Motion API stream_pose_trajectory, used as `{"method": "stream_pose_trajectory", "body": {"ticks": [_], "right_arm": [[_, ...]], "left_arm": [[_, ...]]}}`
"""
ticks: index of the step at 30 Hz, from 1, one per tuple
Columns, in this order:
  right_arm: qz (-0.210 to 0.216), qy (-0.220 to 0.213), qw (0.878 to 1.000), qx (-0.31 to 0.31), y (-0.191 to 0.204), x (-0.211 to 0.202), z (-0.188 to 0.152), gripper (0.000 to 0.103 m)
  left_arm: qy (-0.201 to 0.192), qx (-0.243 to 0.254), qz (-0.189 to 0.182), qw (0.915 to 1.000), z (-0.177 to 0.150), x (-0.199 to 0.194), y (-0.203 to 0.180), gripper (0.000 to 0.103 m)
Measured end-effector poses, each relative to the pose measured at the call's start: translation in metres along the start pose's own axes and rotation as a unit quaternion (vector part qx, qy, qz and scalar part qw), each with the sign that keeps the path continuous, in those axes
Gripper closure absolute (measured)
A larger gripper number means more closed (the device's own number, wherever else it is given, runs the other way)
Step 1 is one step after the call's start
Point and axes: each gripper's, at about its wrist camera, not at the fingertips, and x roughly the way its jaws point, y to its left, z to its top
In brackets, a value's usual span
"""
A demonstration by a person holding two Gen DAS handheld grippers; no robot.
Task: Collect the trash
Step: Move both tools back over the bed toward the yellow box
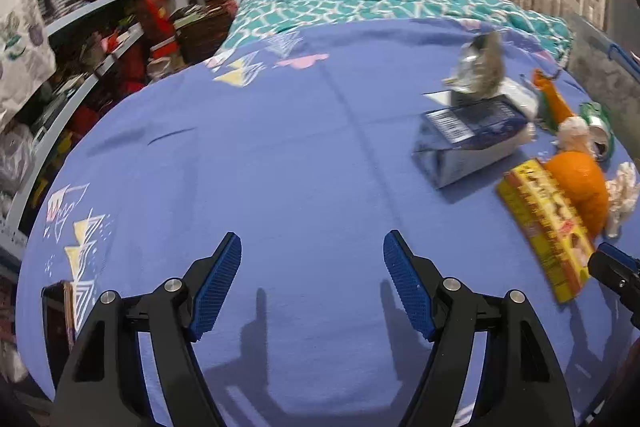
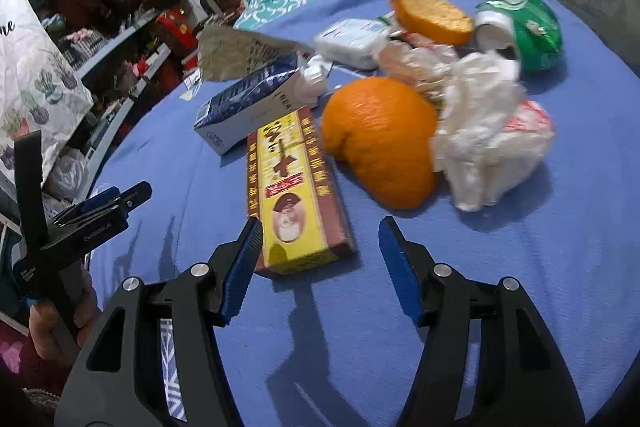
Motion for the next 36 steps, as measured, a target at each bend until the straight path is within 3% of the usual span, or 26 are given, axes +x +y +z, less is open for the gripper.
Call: {"method": "stream_pose_trajectory", "body": {"ticks": [11,24,36], "right_arm": [[-0.02,0.024,0.999,-0.04,0.029,0.023,0.003,0.039],[0.036,0.039,0.987,-0.153,0.094,0.024,-0.02,0.036],[0.027,-0.016,0.996,-0.081,0.058,-0.003,-0.002,0.037]], "left_arm": [[0.014,-0.034,0.01,0.9993,-0.016,0.012,0.04,0.032],[0.016,-0.044,0.01,0.9988,-0.021,0.015,0.05,0.031],[0.016,-0.043,0.01,0.9989,-0.022,0.015,0.05,0.031]]}}
